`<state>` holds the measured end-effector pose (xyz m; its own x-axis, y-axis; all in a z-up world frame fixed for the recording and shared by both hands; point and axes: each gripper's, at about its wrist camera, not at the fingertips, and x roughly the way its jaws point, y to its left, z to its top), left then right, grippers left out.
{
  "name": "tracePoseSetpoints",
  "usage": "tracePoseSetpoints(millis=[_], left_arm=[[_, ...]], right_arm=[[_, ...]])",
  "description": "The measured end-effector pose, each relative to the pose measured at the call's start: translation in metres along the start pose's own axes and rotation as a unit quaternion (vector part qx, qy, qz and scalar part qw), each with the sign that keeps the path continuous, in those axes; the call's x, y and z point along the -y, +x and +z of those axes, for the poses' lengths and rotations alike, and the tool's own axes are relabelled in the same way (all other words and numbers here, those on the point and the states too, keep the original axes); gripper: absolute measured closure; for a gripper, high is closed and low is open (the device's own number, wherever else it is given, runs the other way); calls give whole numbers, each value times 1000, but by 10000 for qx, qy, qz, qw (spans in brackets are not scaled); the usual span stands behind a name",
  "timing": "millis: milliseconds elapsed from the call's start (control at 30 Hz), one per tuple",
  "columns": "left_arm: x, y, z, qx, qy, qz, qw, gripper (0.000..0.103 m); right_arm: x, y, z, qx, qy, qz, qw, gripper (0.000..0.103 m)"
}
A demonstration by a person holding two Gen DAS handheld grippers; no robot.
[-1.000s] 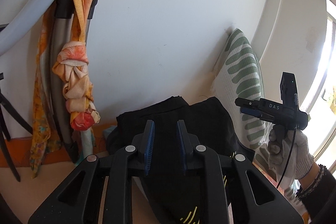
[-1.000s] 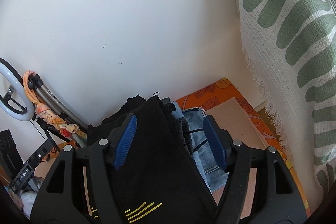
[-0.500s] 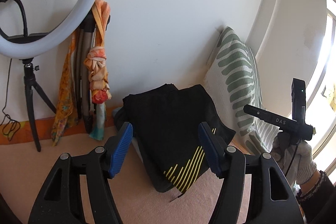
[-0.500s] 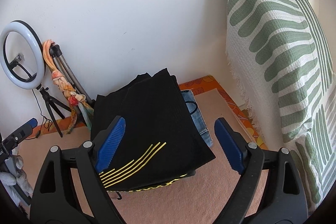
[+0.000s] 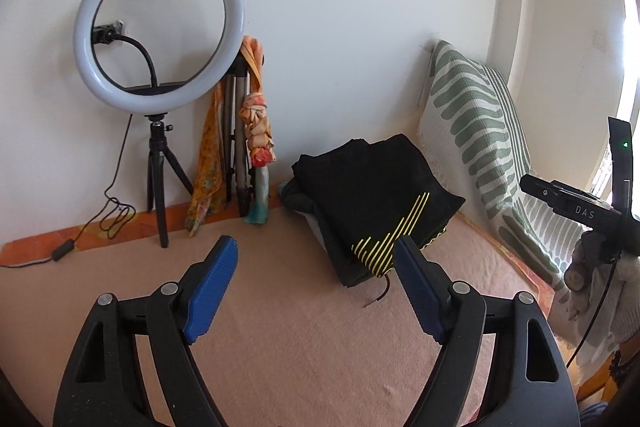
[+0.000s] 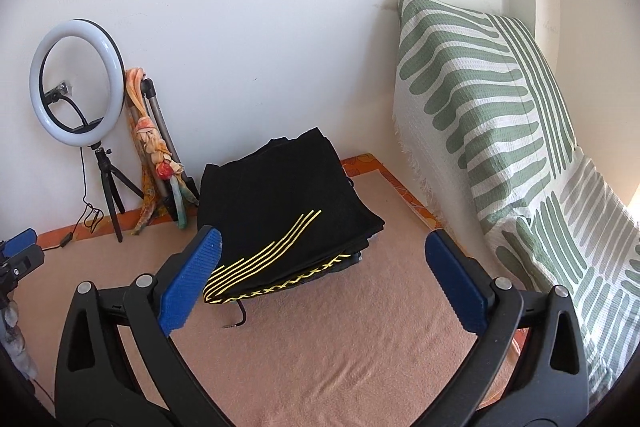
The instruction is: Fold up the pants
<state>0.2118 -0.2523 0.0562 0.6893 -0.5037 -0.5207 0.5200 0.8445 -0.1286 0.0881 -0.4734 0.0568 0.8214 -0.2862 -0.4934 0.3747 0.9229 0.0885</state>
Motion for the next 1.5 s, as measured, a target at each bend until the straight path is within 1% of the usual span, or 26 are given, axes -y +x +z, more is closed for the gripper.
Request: tracePoseSetpoints(millis=[133, 267, 400, 467, 667, 733, 800, 900, 1000, 1100, 1200, 1300, 1433, 1500], left_arm=[[-3, -21, -17, -35, -101, -92, 9999, 23], [1, -41, -36, 13, -49, -69, 10000, 23], [7, -54, -54, 10, -20, -54, 10000, 23], [8, -58, -63, 13, -7, -49, 10000, 23], [11, -64, -83, 64, 81, -12, 9999, 22], [14, -64, -89, 110, 167, -51, 9998, 14], [17, -63, -93, 120, 263, -69, 9996, 9], [21, -62, -97, 185, 460, 72, 9987, 8], [22, -62, -98, 266, 482, 177, 9983, 2], [21, -63, -100, 309, 413, 288, 9983, 1], [20, -58, -103, 117, 378, 432, 9983, 1], [18, -51, -109, -89, 326, 428, 9985, 1], [16, -49, -116, -131, 359, 517, 9979, 1], [16, -50, -116, -139, 388, 504, 9979, 1]], right_arm=[[-8, -24, -22, 40, -20, -48, 10000, 0], [-13, -38, -45, 15, -1, -12, 10000, 0], [-16, -46, -70, 21, 15, -55, 10000, 0], [-16, -47, -81, -42, 63, -4, 10000, 0], [-19, -49, -106, -164, 100, 60, 9998, 0], [-20, -47, -110, -199, 101, 83, 9997, 0], [-22, -46, -113, -231, 89, 119, 9996, 0], [-25, -44, -117, -222, 19, 109, 9997, 0], [-27, -42, -121, -254, 41, 170, 9995, 0], [-30, -41, -123, -208, 53, 186, 9996, 0], [-36, -40, -126, -183, -42, 215, 9996, 0], [-41, -34, -129, -252, -97, 270, 9993, 0], [-43, -27, -134, -388, -52, 301, 9988, 0], [-44, -25, -135, -412, -70, 267, 9988, 0]])
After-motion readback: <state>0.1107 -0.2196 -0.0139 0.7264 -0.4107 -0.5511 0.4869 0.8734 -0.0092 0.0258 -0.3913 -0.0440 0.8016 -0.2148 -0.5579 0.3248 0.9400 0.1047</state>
